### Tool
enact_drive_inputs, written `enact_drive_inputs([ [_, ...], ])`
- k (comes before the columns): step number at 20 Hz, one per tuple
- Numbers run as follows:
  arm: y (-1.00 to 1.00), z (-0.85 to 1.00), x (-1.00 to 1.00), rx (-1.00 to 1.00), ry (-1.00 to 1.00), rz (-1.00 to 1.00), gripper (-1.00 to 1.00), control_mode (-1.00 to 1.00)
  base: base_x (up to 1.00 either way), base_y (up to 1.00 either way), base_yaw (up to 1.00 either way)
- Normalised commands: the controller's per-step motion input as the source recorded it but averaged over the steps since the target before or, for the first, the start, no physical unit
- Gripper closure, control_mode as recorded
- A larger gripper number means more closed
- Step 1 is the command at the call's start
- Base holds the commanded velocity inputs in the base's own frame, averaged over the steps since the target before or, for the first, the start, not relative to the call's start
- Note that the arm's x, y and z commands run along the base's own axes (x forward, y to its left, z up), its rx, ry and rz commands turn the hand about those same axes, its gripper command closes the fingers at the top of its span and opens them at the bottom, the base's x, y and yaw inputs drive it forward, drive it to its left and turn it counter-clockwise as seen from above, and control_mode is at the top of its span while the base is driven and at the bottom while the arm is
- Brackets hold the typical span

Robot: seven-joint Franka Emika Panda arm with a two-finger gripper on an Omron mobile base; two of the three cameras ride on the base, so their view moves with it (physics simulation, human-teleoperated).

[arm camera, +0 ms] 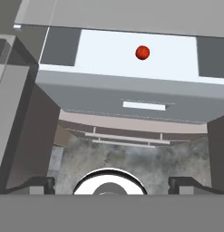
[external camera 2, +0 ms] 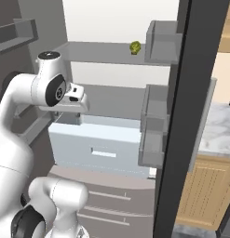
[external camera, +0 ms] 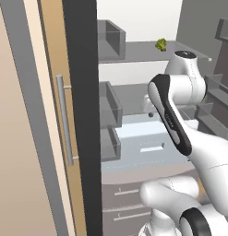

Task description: Fully open the fridge drawer.

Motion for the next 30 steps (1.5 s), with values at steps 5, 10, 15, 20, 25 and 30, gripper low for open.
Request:
enact_drive_inputs([
  [5, 0.0, 0.0, 0.0, 0.0, 0.0, 0.0, -1.0, 1.0, -0.34, -0.03, 0.0],
  [10, 0.0, 0.0, 0.0, 0.0, 0.0, 0.0, -1.0, 1.0, -0.41, -0.1, 0.0],
  [15, 0.0, 0.0, 0.0, 0.0, 0.0, 0.0, -1.0, 1.0, -0.37, -0.07, 0.0],
  [20, -0.02, 0.0, -0.16, 0.0, 0.0, 0.0, -1.0, -1.0, -0.15, -0.02, 0.0],
  [25, -0.03, -0.03, 0.06, 0.0, 0.0, 0.0, -1.0, -1.0, 0.0, 0.0, 0.0],
  [30, -0.07, -0.38, 0.82, -0.02, -0.05, 0.0, -1.0, -1.0, 0.0, 0.0, 0.0],
])
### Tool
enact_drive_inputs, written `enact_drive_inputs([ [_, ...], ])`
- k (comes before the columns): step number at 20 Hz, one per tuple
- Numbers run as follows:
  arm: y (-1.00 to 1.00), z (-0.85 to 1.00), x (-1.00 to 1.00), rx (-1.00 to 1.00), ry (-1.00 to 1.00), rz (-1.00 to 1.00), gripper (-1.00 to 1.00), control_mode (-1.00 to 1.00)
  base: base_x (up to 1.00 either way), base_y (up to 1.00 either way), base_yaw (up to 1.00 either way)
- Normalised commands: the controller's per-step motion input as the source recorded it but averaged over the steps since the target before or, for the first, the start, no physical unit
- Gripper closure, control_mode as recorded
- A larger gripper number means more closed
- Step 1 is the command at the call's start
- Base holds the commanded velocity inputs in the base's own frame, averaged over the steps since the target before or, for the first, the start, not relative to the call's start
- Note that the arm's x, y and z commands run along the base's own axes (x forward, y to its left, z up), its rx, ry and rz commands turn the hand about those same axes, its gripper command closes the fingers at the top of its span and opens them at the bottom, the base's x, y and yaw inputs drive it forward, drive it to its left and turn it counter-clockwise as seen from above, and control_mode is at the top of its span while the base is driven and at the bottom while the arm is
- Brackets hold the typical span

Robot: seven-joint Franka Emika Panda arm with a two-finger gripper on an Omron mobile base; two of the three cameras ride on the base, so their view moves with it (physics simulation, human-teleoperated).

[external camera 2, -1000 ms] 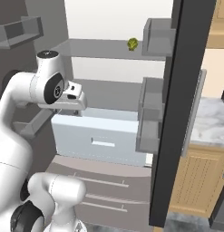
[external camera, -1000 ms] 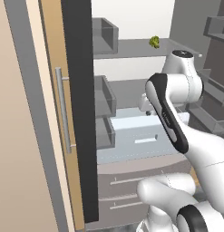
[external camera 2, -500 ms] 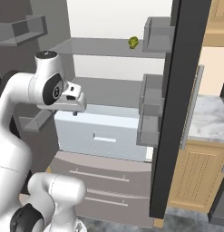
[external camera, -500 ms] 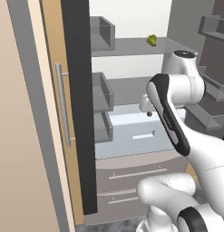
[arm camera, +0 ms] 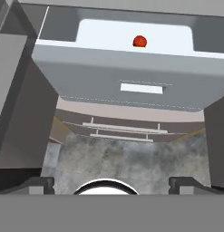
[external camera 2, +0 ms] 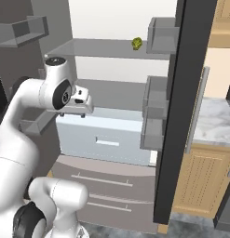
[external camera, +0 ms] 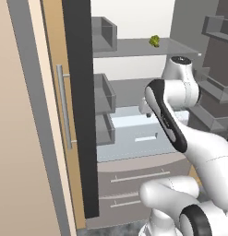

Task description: Fully open the fridge drawer.

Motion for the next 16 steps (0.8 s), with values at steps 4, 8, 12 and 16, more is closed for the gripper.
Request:
enact_drive_inputs([
  [4, -0.15, -0.47, 0.96, -0.02, -0.01, 0.0, -1.0, -1.0, 0.0, 0.0, 0.0],
  [8, -0.19, -0.44, 0.75, 0.0, 0.0, 0.0, -1.0, -1.0, 0.0, 0.0, 0.0],
  [12, -0.08, -0.16, 0.69, 0.03, 0.0, 0.0, -1.0, -1.0, 0.0, 0.0, 0.0],
  [16, -0.04, -0.31, 0.57, 0.0, 0.0, 0.0, -1.0, -1.0, 0.0, 0.0, 0.0],
])
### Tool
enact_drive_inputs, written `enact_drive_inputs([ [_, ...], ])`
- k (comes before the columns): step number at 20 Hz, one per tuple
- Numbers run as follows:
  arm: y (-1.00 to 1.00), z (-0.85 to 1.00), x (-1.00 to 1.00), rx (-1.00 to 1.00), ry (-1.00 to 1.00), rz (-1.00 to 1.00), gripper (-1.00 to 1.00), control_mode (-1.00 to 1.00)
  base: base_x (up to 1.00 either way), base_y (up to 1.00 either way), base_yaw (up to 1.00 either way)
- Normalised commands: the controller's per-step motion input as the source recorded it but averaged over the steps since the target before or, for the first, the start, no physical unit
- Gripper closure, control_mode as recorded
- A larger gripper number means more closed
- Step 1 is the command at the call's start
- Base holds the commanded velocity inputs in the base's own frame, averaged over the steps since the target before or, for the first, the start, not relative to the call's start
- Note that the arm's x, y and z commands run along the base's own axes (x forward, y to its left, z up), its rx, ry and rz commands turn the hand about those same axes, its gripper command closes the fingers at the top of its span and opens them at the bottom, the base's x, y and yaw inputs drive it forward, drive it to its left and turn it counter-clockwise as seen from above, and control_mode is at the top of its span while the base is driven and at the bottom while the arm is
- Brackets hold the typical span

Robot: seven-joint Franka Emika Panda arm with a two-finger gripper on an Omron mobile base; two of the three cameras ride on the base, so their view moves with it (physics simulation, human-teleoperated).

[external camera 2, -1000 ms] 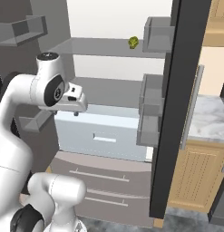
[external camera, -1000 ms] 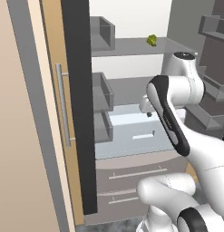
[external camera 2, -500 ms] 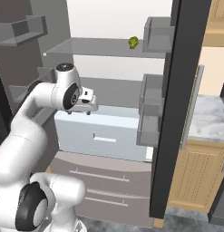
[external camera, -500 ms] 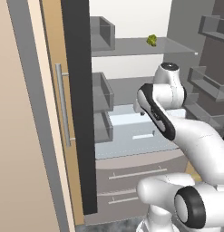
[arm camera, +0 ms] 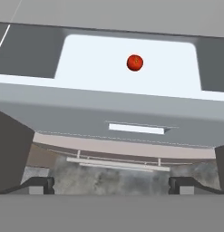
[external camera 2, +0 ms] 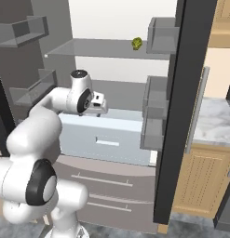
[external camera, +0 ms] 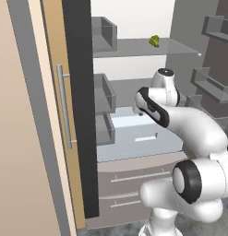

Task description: Fully open the fridge drawer.

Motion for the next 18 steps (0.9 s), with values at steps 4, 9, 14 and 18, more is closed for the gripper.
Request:
enact_drive_inputs([
  [4, -0.03, -0.27, 0.56, 0.01, 0.0, 0.0, -1.0, -1.0, 0.0, 0.0, 0.0],
  [9, 0.0, -0.26, 0.49, 0.01, 0.01, 0.0, -1.0, -1.0, 0.0, 0.0, 0.0],
  [14, 0.0, -0.31, 0.51, 0.0, 0.0, 0.0, -1.0, -1.0, 0.0, 0.0, 0.0],
  [18, 0.0, -0.22, 0.45, 0.0, 0.0, 0.0, -1.0, -1.0, 0.0, 0.0, 0.0],
])
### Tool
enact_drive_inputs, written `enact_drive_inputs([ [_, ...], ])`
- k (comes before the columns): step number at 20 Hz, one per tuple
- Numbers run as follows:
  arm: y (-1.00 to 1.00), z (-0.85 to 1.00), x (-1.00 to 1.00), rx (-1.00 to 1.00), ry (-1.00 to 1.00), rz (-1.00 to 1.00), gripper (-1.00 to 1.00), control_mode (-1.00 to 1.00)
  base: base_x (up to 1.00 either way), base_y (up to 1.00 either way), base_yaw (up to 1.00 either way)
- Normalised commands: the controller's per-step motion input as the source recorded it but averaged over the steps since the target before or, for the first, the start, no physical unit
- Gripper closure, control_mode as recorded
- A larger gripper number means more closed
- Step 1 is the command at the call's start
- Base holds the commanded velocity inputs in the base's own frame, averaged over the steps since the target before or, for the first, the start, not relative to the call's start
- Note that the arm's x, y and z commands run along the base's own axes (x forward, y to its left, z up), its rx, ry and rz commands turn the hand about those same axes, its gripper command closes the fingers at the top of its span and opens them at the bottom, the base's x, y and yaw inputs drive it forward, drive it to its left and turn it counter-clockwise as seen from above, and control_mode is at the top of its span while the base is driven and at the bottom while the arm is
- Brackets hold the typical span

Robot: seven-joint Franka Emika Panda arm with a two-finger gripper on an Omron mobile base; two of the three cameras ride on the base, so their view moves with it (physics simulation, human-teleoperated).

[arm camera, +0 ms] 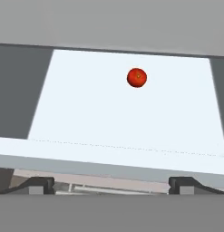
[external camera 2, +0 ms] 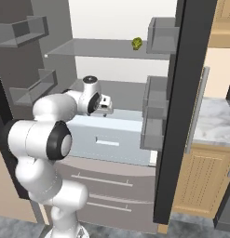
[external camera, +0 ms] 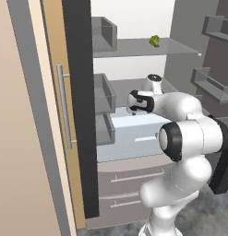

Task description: Fully open the fridge drawer.

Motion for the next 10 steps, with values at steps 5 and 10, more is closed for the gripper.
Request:
enact_drive_inputs([
  [5, 0.0, -0.28, 0.35, 0.0, 0.0, 0.0, -1.0, -1.0, 0.0, 0.0, 0.0],
  [10, -0.01, -0.34, 0.13, 0.0, 0.0, 0.0, -1.0, -1.0, 0.0, 0.0, 0.0],
])
